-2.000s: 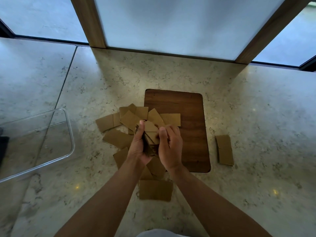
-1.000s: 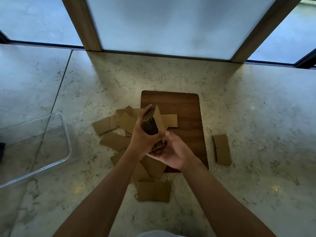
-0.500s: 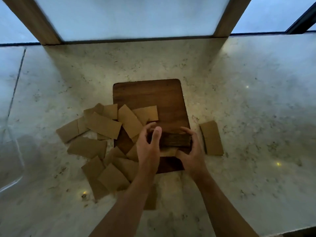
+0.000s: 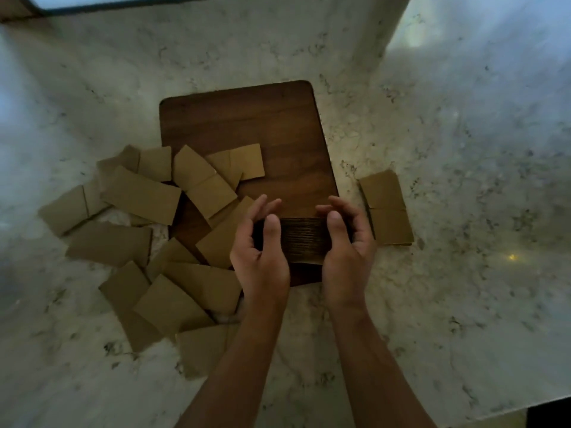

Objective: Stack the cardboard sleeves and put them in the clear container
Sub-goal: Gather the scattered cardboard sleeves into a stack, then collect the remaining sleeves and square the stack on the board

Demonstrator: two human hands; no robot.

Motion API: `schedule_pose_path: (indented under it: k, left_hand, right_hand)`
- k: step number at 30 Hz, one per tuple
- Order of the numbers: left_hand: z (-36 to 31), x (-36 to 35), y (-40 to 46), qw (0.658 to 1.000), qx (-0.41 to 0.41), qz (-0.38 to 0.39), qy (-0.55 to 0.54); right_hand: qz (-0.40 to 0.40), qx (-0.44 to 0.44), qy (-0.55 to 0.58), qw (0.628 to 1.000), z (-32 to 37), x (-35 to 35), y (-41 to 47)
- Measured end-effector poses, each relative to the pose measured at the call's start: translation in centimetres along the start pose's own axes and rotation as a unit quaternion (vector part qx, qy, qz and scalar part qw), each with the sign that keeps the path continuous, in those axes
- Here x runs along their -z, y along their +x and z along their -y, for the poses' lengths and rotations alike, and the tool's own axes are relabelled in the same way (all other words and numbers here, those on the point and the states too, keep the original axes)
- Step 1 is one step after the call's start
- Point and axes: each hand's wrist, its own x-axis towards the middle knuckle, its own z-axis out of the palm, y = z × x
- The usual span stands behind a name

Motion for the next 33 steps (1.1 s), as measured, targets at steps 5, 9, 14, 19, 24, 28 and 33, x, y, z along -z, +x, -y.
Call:
schedule_pose_path:
  k: [5,9,14,19,24,28,33]
  left_hand:
    - [0.3,0.4,0.2,0.998,-0.004,0.053,0.023]
    - [0.2,0.6,0.2,0.998,-0.018,0.051,0.042]
    - [-0.2,0.6,0.5,0.995,-0.032,0.069,0.059]
    - [-0.6,0.8,0.3,0.996,-0.006,0.083,0.035]
    - [-2.2,0.3,1.7,0.993,-0.015,0.112,-0.023]
    - [-5.5,-2.5,0.7,0.990,0.089,0.108,0.016]
    - [-7.7,-7.0,1.1,0.865,0.452,0.189,-0.106]
  right_hand:
    - [0.057,0.022,-0.044,0.997,0.0,0.4,0.5]
    - [0.095,0.106,-0.197,0.970,0.6,1.5,0.7]
    - [0.328,0.270,-0.519,0.742,4.8,2.8,1.7]
    - [0.386,0.329,-0.627,0.591,6.7,0.8,2.6]
    - [0.323,0.123,-0.464,0.816,9.3,3.0,3.7]
    - [0.135,-0.103,-0.241,0.955,10.2,8.6,7.1]
    - [0.062,-0.201,-0.166,0.963,9.3,10.6,9.0]
